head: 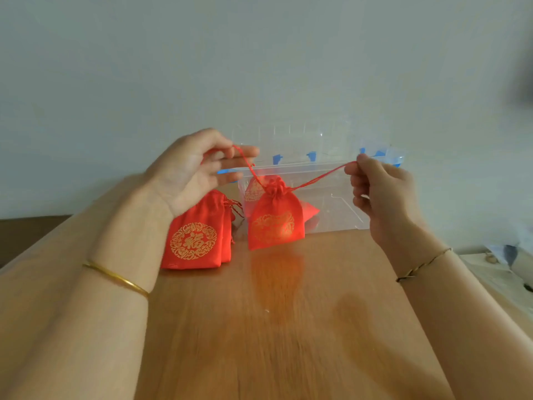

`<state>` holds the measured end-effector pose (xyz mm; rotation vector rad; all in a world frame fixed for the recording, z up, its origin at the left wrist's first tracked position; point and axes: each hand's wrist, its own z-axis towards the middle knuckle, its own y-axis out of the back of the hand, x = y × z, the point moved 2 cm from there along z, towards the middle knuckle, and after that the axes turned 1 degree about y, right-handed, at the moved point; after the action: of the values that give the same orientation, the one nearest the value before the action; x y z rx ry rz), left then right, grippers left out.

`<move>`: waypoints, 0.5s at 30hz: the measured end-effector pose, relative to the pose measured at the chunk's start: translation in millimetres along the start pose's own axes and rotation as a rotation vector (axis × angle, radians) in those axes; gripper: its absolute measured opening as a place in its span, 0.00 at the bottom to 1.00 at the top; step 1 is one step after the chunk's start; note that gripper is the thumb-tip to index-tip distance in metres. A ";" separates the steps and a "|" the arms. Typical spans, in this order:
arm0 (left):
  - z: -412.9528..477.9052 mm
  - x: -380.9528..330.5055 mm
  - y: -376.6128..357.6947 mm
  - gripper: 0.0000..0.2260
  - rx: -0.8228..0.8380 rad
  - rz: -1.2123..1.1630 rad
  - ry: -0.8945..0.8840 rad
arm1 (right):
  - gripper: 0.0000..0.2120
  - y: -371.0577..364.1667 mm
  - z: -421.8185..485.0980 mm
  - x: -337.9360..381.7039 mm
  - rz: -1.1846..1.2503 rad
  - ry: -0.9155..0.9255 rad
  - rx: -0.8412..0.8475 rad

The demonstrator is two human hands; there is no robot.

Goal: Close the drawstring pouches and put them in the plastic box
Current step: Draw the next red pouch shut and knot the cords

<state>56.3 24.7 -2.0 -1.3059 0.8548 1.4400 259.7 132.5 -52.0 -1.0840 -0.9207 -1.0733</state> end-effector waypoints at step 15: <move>3.4 16.3 -32.4 0.19 0.167 0.176 -0.026 | 0.15 -71.6 -11.2 47.5 -0.252 0.375 0.446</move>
<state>87.1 40.1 -13.9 -1.1070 1.0706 1.4835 202.2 103.5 6.1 -0.3883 -0.9454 -1.1548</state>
